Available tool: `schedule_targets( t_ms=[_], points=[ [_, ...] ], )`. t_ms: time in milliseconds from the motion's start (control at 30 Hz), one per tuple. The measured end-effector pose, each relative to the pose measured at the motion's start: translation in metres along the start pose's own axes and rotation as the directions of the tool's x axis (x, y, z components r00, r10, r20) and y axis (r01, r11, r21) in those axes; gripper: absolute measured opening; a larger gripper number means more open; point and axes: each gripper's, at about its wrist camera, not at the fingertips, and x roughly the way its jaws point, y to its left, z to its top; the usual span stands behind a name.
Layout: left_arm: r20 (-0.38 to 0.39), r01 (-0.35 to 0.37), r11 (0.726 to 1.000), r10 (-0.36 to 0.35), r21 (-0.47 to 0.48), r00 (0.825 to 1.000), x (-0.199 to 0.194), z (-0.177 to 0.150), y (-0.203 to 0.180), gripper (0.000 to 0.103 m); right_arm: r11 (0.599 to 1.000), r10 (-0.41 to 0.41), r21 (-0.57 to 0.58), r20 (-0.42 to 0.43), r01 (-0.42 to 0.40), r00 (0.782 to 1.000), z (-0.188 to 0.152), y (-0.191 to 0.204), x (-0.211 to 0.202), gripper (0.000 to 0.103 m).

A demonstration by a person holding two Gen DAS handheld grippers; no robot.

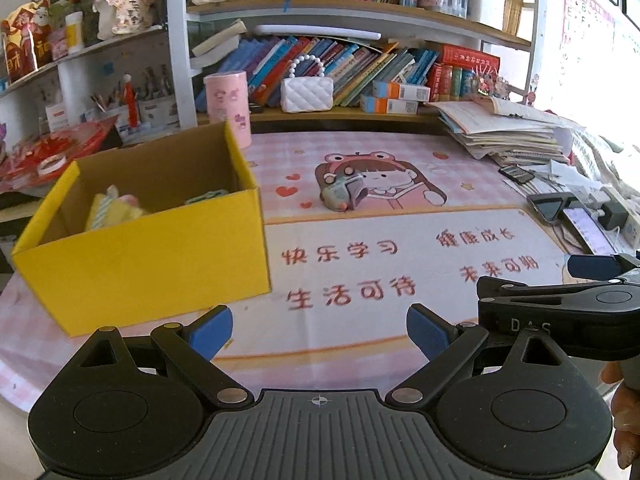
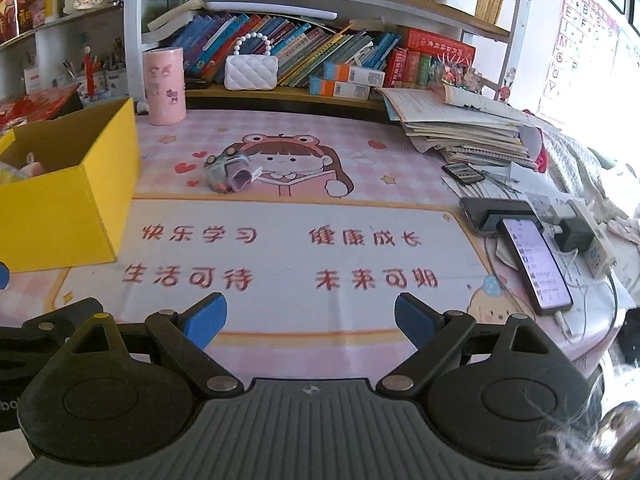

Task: Organize objects
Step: 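Withdraw both tools from the box toward the grey toy truck and white box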

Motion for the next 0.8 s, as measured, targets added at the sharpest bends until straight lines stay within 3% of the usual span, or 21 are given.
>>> schedule_targets(
  t_ms=[567, 800],
  points=[
    [0.026, -0.014, 1.000, 0.015, -0.021, 1.000, 0.074, 0.065, -0.050, 0.095, 0.998, 0.057, 0.021, 0.023, -0.057, 0.998, 0.065, -0.065, 0.080, 0.088],
    [0.041, -0.056, 0.998, 0.057, -0.024, 0.998, 0.110, 0.091, -0.056, 0.093, 0.989, 0.123, 0.077, 0.052, -0.127, 0.991, 0.094, -0.084, 0.112, 0.078]
  ],
)
